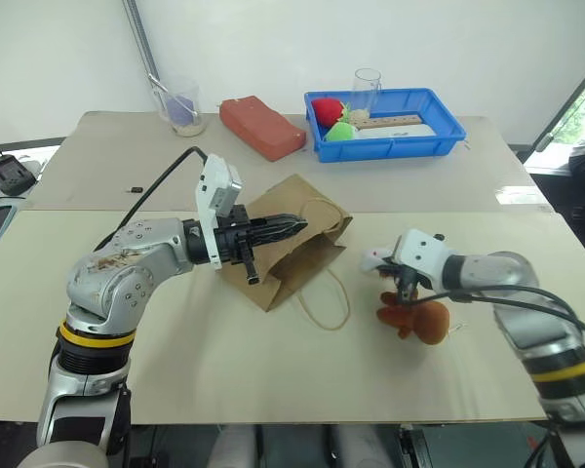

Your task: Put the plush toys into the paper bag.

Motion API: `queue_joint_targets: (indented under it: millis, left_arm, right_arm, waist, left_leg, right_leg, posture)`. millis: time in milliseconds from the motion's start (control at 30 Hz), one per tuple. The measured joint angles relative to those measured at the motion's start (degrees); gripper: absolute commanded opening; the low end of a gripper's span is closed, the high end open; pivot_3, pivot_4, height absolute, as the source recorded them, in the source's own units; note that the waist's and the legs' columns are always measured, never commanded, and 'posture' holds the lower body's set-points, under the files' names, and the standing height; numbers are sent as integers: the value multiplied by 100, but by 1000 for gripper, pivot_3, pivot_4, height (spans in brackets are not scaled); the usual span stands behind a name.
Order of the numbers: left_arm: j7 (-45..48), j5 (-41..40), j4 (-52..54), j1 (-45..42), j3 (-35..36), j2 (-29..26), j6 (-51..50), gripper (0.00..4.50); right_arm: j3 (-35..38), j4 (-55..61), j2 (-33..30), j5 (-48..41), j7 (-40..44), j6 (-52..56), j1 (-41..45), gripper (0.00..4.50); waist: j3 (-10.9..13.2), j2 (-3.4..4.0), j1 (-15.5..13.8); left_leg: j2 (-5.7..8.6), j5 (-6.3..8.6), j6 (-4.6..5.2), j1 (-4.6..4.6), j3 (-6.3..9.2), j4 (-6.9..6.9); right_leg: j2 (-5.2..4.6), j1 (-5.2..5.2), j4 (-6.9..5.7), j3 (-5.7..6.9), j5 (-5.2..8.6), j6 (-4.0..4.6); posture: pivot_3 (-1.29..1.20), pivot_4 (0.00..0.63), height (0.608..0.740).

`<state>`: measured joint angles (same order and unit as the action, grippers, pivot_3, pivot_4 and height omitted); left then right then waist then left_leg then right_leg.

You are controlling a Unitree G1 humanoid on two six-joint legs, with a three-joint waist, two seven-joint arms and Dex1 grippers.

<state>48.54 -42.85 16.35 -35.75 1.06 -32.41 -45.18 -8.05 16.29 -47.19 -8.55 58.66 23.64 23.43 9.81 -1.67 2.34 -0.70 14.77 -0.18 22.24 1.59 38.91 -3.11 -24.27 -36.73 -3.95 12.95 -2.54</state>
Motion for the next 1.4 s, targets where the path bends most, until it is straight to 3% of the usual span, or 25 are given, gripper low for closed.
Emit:
queue_joint_targets:
  millis: [100,233,667,833,1000,1167,1267,1400]
  left_arm:
    - [16,-16,-8,-29,-1,19,-18,0]
    - [36,-80,-24,-48,-1,54,-137,0]
    - [-41,-244,-59,-209,13,119,-279,0]
    - [-184,-241,-67,-214,70,141,-275,0]
    - [-205,-235,-66,-214,67,148,-274,0]
    - [-203,-218,-70,-214,26,189,-258,0]
    - [-203,-188,-79,-214,4,219,-227,0]
    - [-175,-134,-87,-175,-23,224,-181,0]
  right_arm:
    - [0,679,187,-461,49,534,25,23]
    - [-205,710,824,-485,-436,780,224,23]
    - [-1125,-970,2572,608,-1695,-106,1153,23]
    - [-1107,-1257,3025,653,-2035,-260,1191,1842]
    - [-1082,-1243,3062,712,-2114,-268,1154,3573]
    - [-745,-672,2708,383,-1873,128,889,3573]
    - [-407,-36,2163,-2,-1510,522,652,3573]
    - [50,783,965,-614,-706,926,83,3573]
  waist:
    - [0,0,19]
    - [0,0,15]
    - [0,0,10]
    - [0,0,12]
    - [0,0,9]
    - [0,0,-1]
    - [0,0,-6]
    - [0,0,-23]
  left_leg:
    - [-2,0,0,-6,-1,1]
    - [0,-2,-2,-5,-3,3]
    - [2,-2,-3,2,-1,1]
    - [2,-2,-3,1,0,1]
    - [3,-2,-3,2,0,1]
    - [6,-2,-3,4,0,1]
    - [6,-2,-3,4,1,1]
    - [9,-1,-1,5,1,0]
  right_leg:
    - [3,2,-5,-1,0,0]
    - [2,-1,-8,-2,0,0]
    - [-1,-11,-11,-1,-1,2]
    - [-2,-12,-14,-1,-2,3]
    - [-2,-12,-14,-1,-2,3]
    - [-6,-12,-12,-1,-2,2]
    - [-5,-10,-8,1,-1,2]
    - [-8,-5,-1,2,0,0]
  posture:
    - [0,150,740]
    - [0,150,740]
    - [0,150,740]
    - [0,150,740]
    - [0,150,740]
    - [0,150,740]
    - [0,150,740]
    - [0,150,740]
